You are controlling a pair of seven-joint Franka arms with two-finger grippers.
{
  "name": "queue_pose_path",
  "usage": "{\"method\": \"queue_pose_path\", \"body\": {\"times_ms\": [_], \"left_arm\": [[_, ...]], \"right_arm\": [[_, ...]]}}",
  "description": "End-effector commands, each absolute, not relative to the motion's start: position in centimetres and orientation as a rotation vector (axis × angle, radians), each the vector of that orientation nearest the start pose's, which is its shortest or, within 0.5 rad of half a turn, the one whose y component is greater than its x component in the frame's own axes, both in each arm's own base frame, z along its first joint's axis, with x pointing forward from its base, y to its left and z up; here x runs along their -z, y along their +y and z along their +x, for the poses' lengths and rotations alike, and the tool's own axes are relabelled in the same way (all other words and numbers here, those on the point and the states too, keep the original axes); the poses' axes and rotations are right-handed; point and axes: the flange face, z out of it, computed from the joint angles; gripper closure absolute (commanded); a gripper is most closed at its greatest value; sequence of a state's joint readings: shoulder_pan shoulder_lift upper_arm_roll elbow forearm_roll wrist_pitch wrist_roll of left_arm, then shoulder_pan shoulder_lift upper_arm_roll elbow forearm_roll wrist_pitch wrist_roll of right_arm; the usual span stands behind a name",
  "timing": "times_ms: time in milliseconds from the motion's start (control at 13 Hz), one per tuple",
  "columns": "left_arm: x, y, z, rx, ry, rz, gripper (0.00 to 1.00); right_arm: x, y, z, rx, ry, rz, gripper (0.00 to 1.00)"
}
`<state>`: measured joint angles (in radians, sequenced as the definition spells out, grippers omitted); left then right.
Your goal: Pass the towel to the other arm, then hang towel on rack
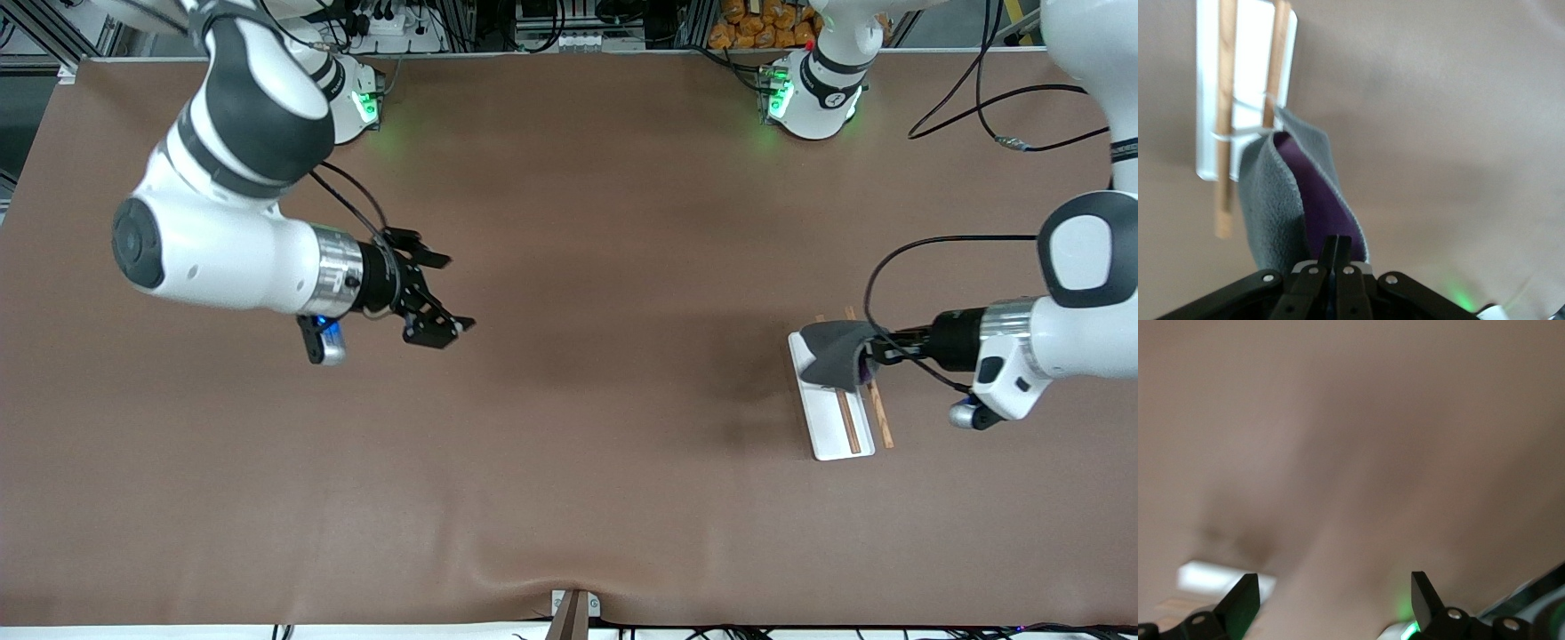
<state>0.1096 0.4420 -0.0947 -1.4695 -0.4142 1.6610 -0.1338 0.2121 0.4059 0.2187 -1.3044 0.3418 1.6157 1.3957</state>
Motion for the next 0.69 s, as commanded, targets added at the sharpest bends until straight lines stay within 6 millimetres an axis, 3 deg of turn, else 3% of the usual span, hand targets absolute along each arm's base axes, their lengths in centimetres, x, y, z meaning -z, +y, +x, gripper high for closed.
{"method": "queue_pose_path", "body": {"times_ms": [0,77,231,308,462,615], "left_arm": [[-40.9,1.4,66.1,-0.467,-0.31,-3.539,1.0],[-41.1,1.3,66.1,-0.462,-0.306,-3.54,1.0],[-42.0,-0.8,66.0,-0.469,-0.304,-3.55,1.0],[-42.5,-2.1,65.9,-0.475,-0.299,-3.549,1.0],[-42.7,-3.5,65.9,-0.484,-0.292,-3.55,1.0],[-42.9,-4.8,66.1,-0.47,-0.259,-3.55,1.0]], "right_arm": [[-52.6,25.4,59.7,-0.48,1.222,-2.764,0.0],[-53.3,23.7,59.5,-0.433,1.114,-2.857,0.0],[-55.1,21.5,58.6,-0.354,0.715,-3.067,0.0],[-55.1,18.9,58.9,-0.405,0.526,-3.107,0.0],[-55.7,13.6,59.6,-0.435,0.516,-3.086,0.0],[-58.4,12.0,58.4,-0.37,0.533,-3.137,0.0]]}}
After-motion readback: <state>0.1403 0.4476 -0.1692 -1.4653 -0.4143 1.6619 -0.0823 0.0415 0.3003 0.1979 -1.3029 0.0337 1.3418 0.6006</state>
